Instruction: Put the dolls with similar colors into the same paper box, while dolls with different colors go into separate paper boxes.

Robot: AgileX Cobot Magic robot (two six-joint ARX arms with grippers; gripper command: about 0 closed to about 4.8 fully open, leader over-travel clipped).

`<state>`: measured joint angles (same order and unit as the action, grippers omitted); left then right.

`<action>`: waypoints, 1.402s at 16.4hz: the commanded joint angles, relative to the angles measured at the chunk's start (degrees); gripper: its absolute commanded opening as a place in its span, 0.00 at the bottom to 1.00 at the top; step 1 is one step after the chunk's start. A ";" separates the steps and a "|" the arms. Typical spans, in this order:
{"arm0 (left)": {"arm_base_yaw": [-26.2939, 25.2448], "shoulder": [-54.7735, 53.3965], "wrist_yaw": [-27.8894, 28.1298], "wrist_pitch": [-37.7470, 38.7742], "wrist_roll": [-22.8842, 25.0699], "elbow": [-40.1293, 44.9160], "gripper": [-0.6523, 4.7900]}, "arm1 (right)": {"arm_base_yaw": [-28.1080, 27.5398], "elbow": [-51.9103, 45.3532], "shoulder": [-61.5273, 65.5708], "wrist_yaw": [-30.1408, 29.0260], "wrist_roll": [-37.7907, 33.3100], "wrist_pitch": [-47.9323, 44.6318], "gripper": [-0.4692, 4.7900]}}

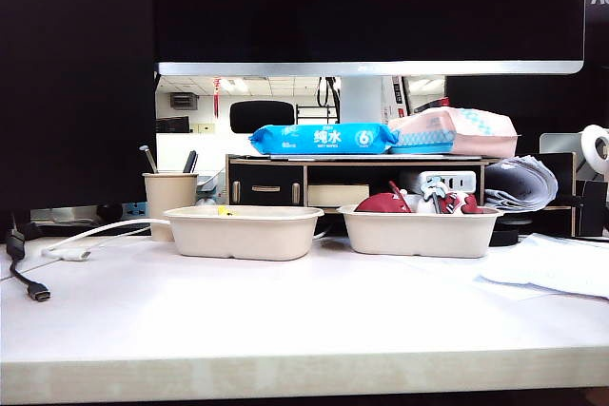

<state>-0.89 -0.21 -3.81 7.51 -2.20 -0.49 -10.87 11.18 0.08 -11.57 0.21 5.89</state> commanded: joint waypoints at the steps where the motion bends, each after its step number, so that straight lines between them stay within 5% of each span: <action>1: 0.02 0.02 -0.09 -0.70 0.22 -0.04 0.11 | 3.76 -2.84 0.11 3.63 -0.24 -4.17 0.09; 5: 0.02 0.02 -0.09 -0.70 0.22 -0.04 0.11 | 7.17 -10.19 0.11 4.07 -2.14 -12.46 0.09; 10: 0.04 0.02 -0.09 -0.70 0.22 -0.04 0.11 | 12.46 -10.73 0.09 4.22 -2.51 -9.73 0.09; 14: 0.02 0.02 -0.09 -0.72 0.22 -0.04 0.11 | 14.45 -10.73 0.09 15.39 -3.23 -9.57 0.09; 23: 0.02 0.02 -0.09 -0.70 0.22 -0.04 0.11 | 16.09 -10.73 0.09 14.86 -3.21 -9.11 0.09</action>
<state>-0.89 -0.19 -3.79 7.51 -2.20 -0.49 5.10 0.67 0.19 3.40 -2.79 -2.55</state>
